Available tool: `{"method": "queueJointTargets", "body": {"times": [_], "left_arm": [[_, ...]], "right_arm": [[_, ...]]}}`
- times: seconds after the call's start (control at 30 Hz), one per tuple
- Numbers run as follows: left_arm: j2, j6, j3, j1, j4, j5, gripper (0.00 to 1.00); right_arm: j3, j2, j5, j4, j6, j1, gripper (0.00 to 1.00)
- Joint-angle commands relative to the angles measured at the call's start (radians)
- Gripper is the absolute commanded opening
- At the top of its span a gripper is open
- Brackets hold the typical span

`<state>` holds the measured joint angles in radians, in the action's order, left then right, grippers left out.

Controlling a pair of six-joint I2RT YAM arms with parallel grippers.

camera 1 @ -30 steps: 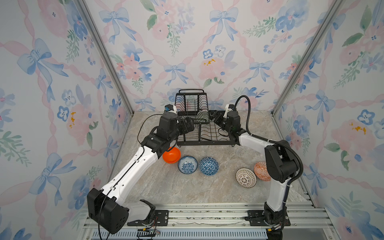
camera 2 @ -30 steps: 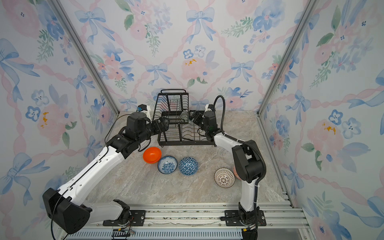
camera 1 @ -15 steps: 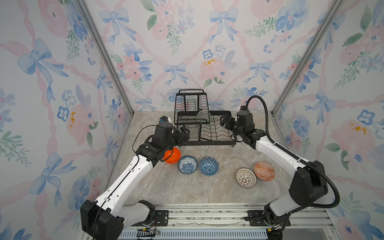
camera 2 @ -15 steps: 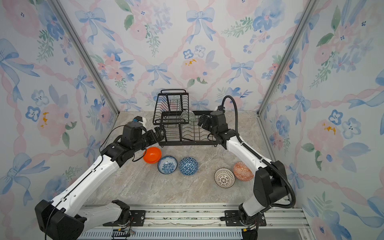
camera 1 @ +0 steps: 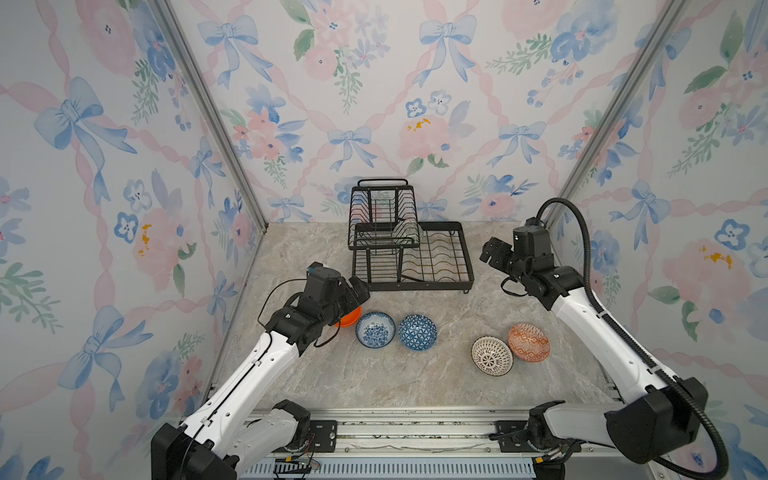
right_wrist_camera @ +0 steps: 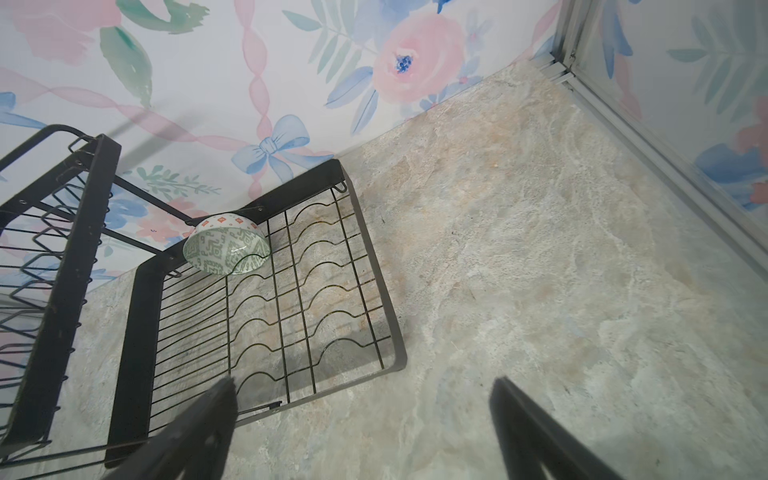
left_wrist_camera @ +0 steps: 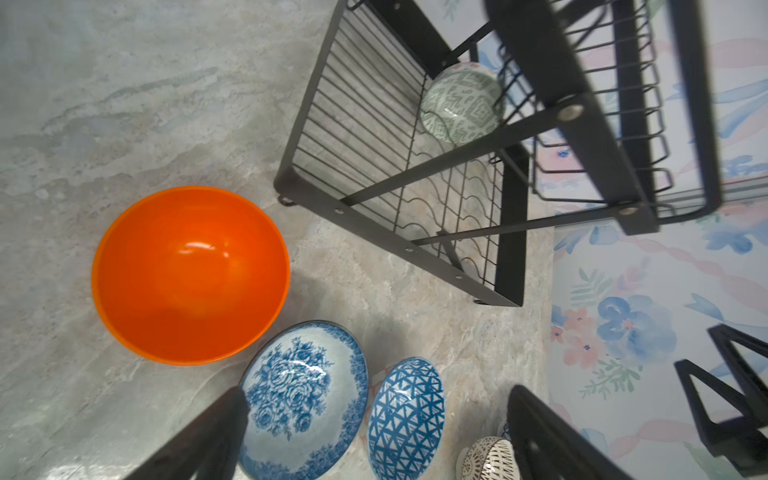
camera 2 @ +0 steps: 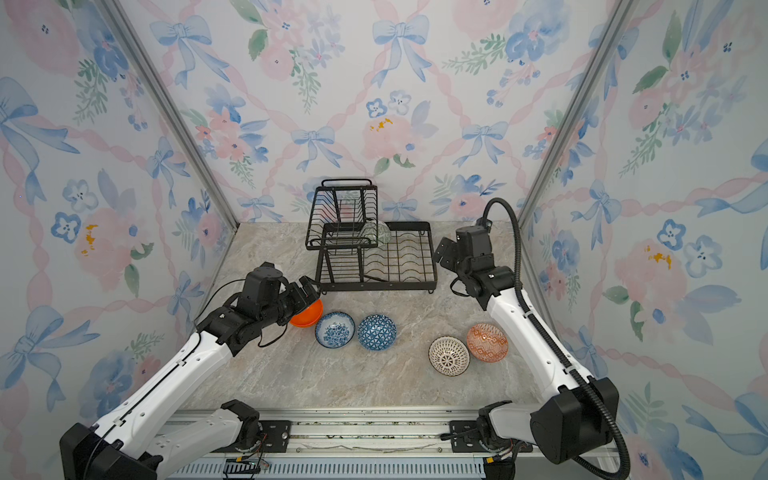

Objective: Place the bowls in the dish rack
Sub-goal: 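Move the left gripper to the orange bowl while the right swings toward it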

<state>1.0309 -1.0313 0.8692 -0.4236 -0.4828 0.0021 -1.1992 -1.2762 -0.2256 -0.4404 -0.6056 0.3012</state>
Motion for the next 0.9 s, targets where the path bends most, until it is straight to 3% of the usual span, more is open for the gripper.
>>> {"method": "queueJointTargets", "body": {"times": [0.0, 0.23, 0.47, 0.67, 0.87], "left_arm": [[-0.018, -0.029, -0.016, 0.022, -0.058, -0.003, 0.98], [0.004, 0.016, -0.063, 0.133, -0.154, 0.022, 0.98], [0.034, 0.044, -0.125, 0.236, -0.154, 0.053, 0.98], [0.102, 0.107, -0.123, 0.279, -0.151, 0.061, 0.98], [0.194, 0.150, -0.095, 0.290, -0.143, 0.058, 0.88]], "right_arm": [[0.082, 0.080, 0.094, 0.069, -0.008, 0.022, 0.97], [0.045, 0.100, 0.090, 0.054, 0.082, 0.157, 0.97], [0.012, 0.068, -0.015, 0.051, 0.197, 0.350, 0.97], [0.002, 0.029, -0.057, 0.074, 0.216, 0.462, 0.97], [-0.032, -0.017, -0.106, 0.093, 0.286, 0.561, 0.97]]}}
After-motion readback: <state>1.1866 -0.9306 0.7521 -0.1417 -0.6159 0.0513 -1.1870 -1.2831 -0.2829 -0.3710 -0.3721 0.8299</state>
